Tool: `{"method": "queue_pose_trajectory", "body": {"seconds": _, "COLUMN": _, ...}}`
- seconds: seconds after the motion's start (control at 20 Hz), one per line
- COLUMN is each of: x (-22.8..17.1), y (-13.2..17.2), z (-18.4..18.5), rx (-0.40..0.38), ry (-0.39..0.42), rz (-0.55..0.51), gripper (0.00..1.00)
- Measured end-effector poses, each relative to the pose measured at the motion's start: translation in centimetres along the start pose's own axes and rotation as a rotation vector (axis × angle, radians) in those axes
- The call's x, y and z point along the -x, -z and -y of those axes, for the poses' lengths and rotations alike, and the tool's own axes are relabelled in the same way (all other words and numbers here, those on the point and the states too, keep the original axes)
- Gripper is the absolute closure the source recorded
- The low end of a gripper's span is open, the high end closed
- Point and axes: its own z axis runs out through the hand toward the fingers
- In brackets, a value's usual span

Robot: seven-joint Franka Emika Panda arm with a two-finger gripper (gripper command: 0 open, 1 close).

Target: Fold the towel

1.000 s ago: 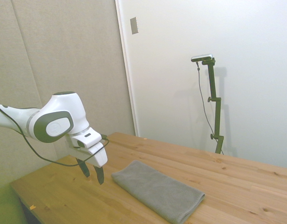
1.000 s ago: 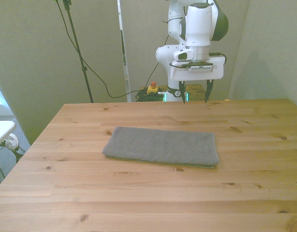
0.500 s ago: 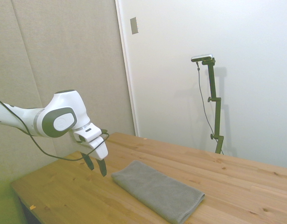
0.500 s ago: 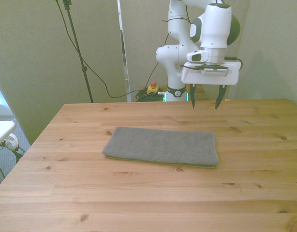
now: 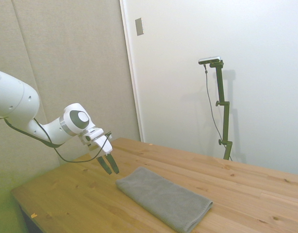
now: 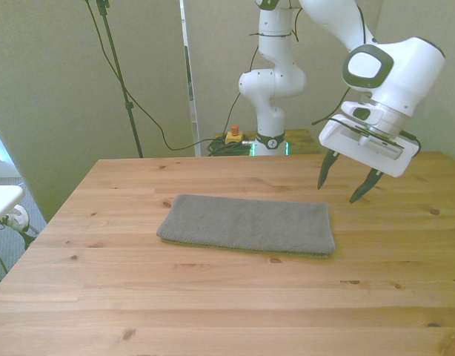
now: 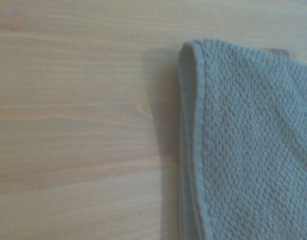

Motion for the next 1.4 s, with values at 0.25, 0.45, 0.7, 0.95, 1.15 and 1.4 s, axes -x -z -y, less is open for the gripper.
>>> {"method": "queue_pose_trajectory", "body": {"seconds": 0.25, "x": 0.5, "y": -0.9, "z": 2.8, "rx": 0.075, "ry": 0.016, "rz": -0.055, "gripper": 0.0}}
{"method": "queue_pose_trajectory", "body": {"seconds": 0.45, "x": -0.6, "y": -2.5, "z": 3.6, "rx": 0.104, "ry": 0.004, "rz": -0.071, "gripper": 0.0}}
{"method": "queue_pose_trajectory", "body": {"seconds": 0.7, "x": -1.8, "y": -3.7, "z": 3.4, "rx": 0.131, "ry": -0.014, "rz": -0.077, "gripper": 0.0}}
{"method": "queue_pose_trajectory", "body": {"seconds": 0.95, "x": -2.4, "y": -5.5, "z": 2.9, "rx": 0.163, "ry": -0.023, "rz": -0.075, "gripper": 0.0}}
{"method": "queue_pose_trajectory", "body": {"seconds": 1.15, "x": -3.1, "y": -5.9, "z": 2.7, "rx": 0.162, "ry": -0.032, "rz": -0.075, "gripper": 0.0}}
{"method": "queue_pose_trajectory", "body": {"seconds": 1.4, "x": -4.2, "y": -6.9, "z": 1.9, "rx": 0.178, "ry": -0.044, "rz": -0.073, "gripper": 1.0}}
